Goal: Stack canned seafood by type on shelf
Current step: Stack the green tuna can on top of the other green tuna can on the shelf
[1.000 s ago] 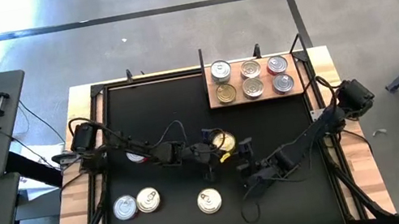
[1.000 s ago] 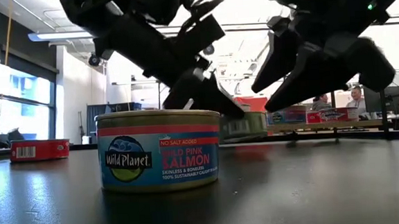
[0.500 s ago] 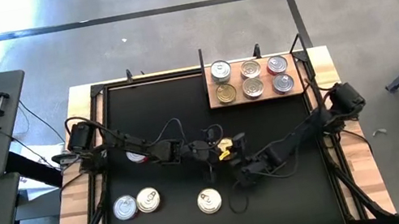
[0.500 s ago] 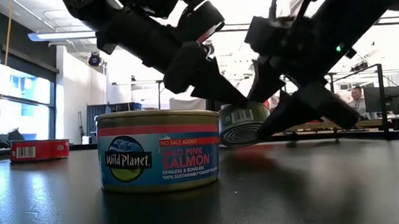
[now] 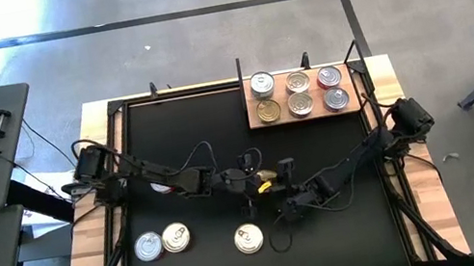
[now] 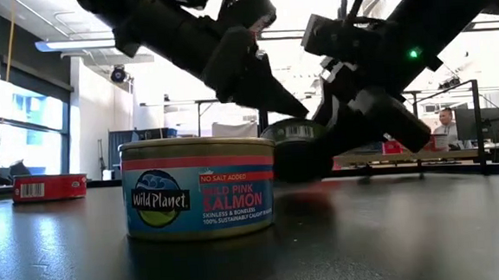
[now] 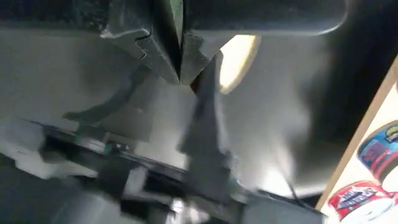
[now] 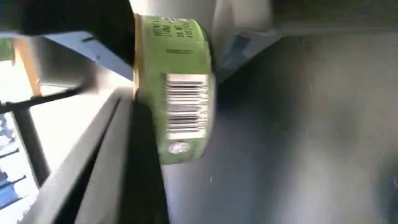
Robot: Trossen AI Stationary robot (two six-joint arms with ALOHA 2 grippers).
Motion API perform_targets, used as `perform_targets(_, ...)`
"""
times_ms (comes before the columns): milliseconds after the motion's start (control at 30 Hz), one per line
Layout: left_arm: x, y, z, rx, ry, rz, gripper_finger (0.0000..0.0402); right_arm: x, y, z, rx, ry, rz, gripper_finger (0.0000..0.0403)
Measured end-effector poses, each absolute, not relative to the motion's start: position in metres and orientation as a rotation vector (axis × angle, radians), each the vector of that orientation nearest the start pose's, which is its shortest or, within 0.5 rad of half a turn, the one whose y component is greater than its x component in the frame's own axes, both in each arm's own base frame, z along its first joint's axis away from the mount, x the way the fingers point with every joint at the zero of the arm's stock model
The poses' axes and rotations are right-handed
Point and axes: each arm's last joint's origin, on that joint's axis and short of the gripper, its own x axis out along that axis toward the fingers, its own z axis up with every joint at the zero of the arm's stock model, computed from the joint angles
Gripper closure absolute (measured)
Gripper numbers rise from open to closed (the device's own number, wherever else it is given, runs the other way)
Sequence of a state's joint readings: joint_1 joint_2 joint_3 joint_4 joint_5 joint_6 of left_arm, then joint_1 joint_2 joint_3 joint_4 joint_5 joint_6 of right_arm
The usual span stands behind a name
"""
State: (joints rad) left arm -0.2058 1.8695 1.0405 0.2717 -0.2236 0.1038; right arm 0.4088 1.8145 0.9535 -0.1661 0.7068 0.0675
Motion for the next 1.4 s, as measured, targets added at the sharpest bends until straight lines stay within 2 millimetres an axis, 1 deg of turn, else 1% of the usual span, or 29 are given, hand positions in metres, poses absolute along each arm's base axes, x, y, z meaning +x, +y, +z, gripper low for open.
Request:
perform_targets(67,0.378,-0.075,0.174,0.207,0.546,-0.007,0.0394,0.314,0.115,0.135,-0.462,0.871,-0.317,0.0276)
perform_targets(100,0.375,-0.075,0.179,0.209,0.557,0.000,0.0390,0.314,0.114,0.135,-0.455,0.872,-0.327,0.0286)
perform_targets(167,0.367,-0.073,0.184,0.219,0.619,0.030,0.0382,0.312,0.116,0.135,-0.440,0.869,-0.336,0.0286)
perform_targets(267,0.351,-0.066,0.188,0.234,0.745,0.159,0.0374,0.308,0.120,0.140,-0.436,0.889,-0.345,0.0286)
perform_targets(367,0.331,-0.066,0.193,0.248,0.823,0.312,0.0372,0.305,0.120,0.154,-0.438,0.921,-0.383,0.0286)
perform_targets(467,0.309,-0.068,0.183,0.251,0.835,0.425,0.0372,0.303,0.113,0.176,-0.440,0.939,-0.470,0.0286)
perform_targets(567,0.292,-0.073,0.171,0.193,0.781,0.457,0.0372,0.300,0.095,0.194,-0.487,0.992,-0.554,0.0286)
perform_targets(667,0.279,-0.082,0.153,0.133,0.717,0.431,0.0371,0.304,0.069,0.205,-0.581,1.031,-0.606,0.0286)
perform_targets(767,0.271,-0.089,0.142,0.074,0.628,0.395,0.0371,0.312,0.038,0.208,-0.688,1.097,-0.609,0.0286)
perform_targets(867,0.263,-0.092,0.135,0.048,0.574,0.367,0.0371,0.321,0.006,0.208,-0.756,1.159,-0.603,0.0286)
perform_targets(967,0.260,-0.095,0.133,0.044,0.549,0.349,0.0371,0.325,-0.023,0.208,-0.760,1.204,-0.581,0.0286)
perform_targets(1033,0.258,-0.095,0.131,0.042,0.555,0.348,0.0371,0.325,-0.038,0.208,-0.729,1.216,-0.580,0.0286)
perform_targets(1100,0.257,-0.095,0.130,0.042,0.556,0.347,0.0371,0.324,-0.050,0.208,-0.697,1.231,-0.590,0.0283)
perform_targets(1200,0.256,-0.097,0.129,0.042,0.555,0.342,0.0371,0.323,-0.061,0.207,-0.614,1.225,-0.606,0.0253)
perform_targets(1300,0.256,-0.097,0.129,0.042,0.555,0.343,0.0371,0.322,-0.068,0.206,-0.556,1.219,-0.599,0.0221)
perform_targets(1400,0.256,-0.097,0.129,0.042,0.555,0.342,0.0371,0.322,-0.068,0.206,-0.525,1.213,-0.572,0.0208)
